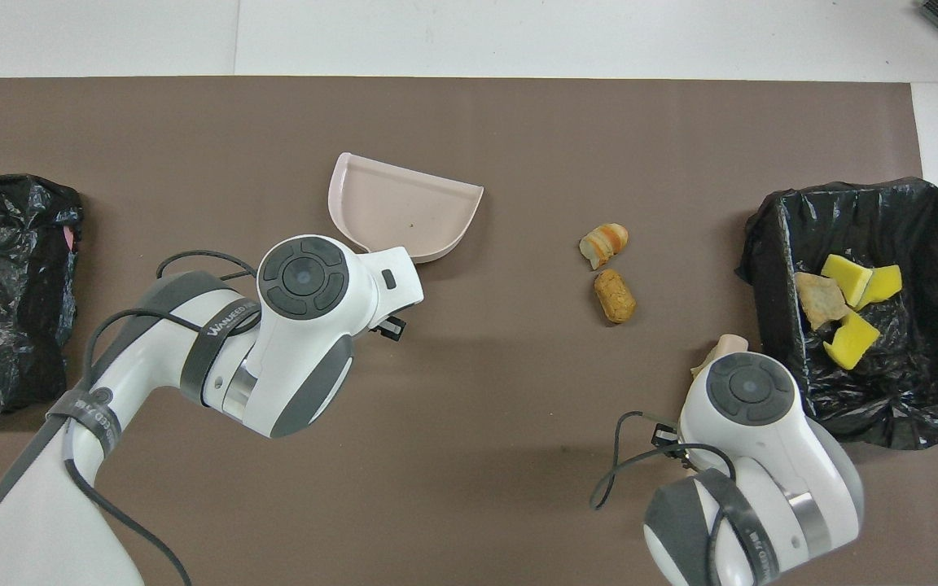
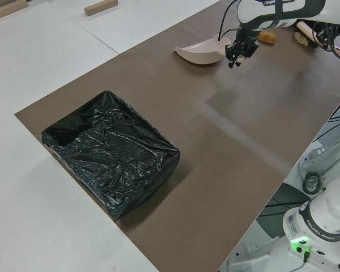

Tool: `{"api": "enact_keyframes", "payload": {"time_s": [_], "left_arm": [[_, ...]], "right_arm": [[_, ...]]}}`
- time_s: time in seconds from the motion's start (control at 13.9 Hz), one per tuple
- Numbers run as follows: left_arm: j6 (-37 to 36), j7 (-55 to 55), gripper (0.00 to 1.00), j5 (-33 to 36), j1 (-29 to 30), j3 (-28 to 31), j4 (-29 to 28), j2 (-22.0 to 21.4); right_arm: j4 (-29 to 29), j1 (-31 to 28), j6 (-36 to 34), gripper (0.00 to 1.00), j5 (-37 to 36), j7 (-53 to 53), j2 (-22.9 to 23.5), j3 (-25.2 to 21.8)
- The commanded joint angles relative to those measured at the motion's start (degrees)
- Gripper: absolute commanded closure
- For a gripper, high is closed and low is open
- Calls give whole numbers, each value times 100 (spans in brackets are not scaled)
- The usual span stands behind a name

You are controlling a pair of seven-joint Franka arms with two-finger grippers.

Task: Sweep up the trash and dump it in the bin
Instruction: 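Grasp the brush with the right gripper while the left gripper positions the dustpan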

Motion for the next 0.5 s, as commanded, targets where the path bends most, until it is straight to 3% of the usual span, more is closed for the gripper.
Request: {"api": "enact_keyframes", "payload": {"time_s": [0.0,0.22,0.43], "left_arm": [[302,-14,56,-199,63,-27,-133,-81],[321,-85,45,-208,63,-27,-124,-81],[321,-94,43,-217,63,-27,-133,-81]], "right_arm": [[73,141,435,100,59,-678,93,43],[627,299,435,100,463,-1433,463,43],[1067,448,435,100,1050,-2163,735,43]]}}
